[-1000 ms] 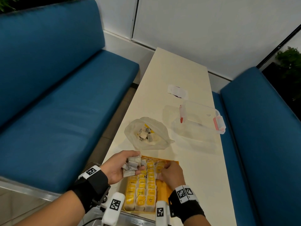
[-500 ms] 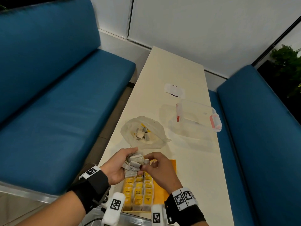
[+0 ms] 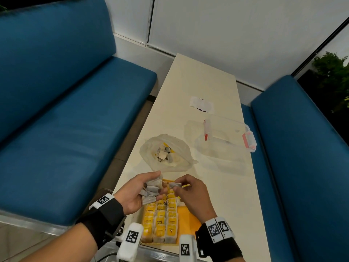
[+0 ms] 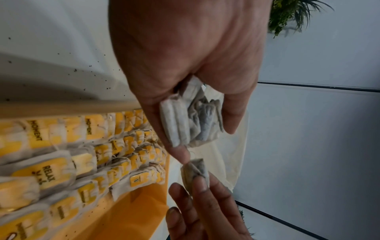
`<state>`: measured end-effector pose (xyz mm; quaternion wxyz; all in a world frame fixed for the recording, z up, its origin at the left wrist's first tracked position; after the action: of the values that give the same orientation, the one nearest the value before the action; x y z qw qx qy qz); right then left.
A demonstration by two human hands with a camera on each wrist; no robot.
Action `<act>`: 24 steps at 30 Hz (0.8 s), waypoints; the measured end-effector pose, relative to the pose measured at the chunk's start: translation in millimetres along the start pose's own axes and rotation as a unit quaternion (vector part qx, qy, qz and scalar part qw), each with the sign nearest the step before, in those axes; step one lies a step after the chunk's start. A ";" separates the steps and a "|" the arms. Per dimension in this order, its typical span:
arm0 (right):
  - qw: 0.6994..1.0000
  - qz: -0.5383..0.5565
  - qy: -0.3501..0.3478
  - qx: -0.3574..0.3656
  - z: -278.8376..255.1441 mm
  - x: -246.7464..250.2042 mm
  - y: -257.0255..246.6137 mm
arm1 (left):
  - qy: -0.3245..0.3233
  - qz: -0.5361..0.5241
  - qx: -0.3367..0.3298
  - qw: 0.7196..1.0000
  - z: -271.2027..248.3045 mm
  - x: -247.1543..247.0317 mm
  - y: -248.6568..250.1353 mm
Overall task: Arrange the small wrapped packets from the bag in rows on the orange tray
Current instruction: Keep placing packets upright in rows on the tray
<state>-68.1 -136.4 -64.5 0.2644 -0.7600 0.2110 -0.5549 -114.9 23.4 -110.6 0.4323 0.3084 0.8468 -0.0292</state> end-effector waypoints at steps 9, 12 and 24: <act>0.992 0.120 0.012 -0.036 -4.7 3.6 8.2 | -0.005 0.036 -0.033 0.999 2.0 -1.5 -2.6; 0.991 0.134 0.002 -0.016 -10.8 -4.4 0.8 | -0.009 0.056 -0.034 0.998 2.3 -7.0 -7.5; 0.995 0.088 -0.028 -0.043 -0.7 -12.6 5.4 | 0.012 0.089 -0.067 0.994 4.3 -6.5 -2.1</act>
<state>-72.6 -132.9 -77.0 0.2846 -0.7643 0.2935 -0.4987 -110.2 17.1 -108.8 0.4429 0.3535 0.8210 0.0699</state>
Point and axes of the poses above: each hand's wrist, its own z-axis towards the middle knuckle, its own x-axis out of the back of the hand, y = z × x, the point moved 7 cm from there along z, towards the middle knuckle, and after that the axes turned 15 degrees about -z, right-handed, at the moved point
